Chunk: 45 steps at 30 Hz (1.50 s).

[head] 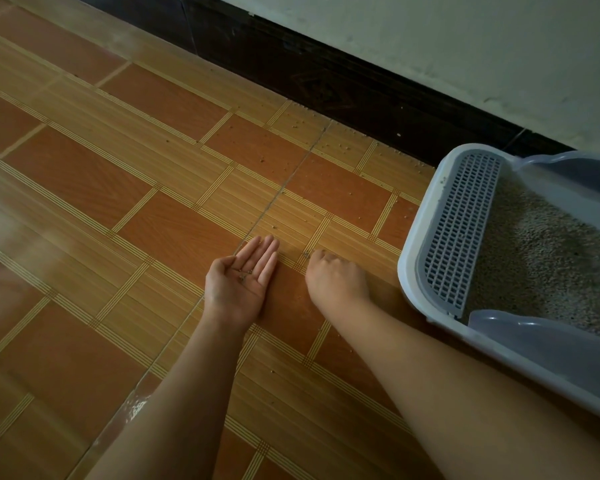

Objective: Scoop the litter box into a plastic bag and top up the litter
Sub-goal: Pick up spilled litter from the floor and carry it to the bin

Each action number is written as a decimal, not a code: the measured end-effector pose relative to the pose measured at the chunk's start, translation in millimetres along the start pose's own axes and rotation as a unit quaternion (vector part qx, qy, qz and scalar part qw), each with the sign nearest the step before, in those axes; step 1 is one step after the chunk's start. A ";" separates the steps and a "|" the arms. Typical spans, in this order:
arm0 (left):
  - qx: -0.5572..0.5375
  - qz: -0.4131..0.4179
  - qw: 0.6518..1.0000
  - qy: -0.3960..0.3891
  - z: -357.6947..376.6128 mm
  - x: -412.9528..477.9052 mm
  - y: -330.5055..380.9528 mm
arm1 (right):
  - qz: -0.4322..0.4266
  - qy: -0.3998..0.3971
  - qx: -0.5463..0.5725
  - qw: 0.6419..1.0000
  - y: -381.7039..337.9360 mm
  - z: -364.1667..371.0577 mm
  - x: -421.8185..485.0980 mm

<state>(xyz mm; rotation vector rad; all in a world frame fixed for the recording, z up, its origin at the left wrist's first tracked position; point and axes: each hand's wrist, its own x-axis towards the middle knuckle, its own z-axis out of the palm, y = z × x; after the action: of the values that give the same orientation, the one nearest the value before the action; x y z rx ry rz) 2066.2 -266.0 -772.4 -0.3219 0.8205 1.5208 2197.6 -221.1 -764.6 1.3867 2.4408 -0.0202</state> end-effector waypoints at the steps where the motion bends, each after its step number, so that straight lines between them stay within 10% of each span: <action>1: 0.000 -0.001 1.000 0.000 0.0 -0.5 0.0 | -0.003 -0.003 0.001 1.000 -0.6 -1.0 -0.5; 12: 0.002 -0.016 1.000 0.014 0.0 -6.0 -2.5 | 0.023 -0.013 0.078 0.997 -9.4 -20.9 -3.1; 24: 0.006 -0.045 0.999 -0.016 4.1 -10.3 -7.2 | -0.152 0.052 0.152 0.975 -43.6 -39.3 -3.2; 32: -0.018 -0.015 1.000 -0.001 -2.6 -3.3 1.0 | 0.028 0.112 0.207 0.971 10.5 -15.7 7.2; 37: -0.014 -0.004 1.000 -0.004 -4.2 -2.5 0.1 | -0.090 0.001 0.203 0.975 24.5 11.6 0.0; 45: -0.003 0.000 1.000 0.000 -3.2 -3.4 -1.1 | -0.123 0.074 0.213 0.966 23.8 32.9 -32.0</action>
<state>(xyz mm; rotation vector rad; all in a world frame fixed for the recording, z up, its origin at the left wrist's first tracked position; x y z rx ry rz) 2066.8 -270.8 -772.7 -0.3273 0.8158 1.5240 2241.7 -241.0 -782.7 1.2658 2.8377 -0.5503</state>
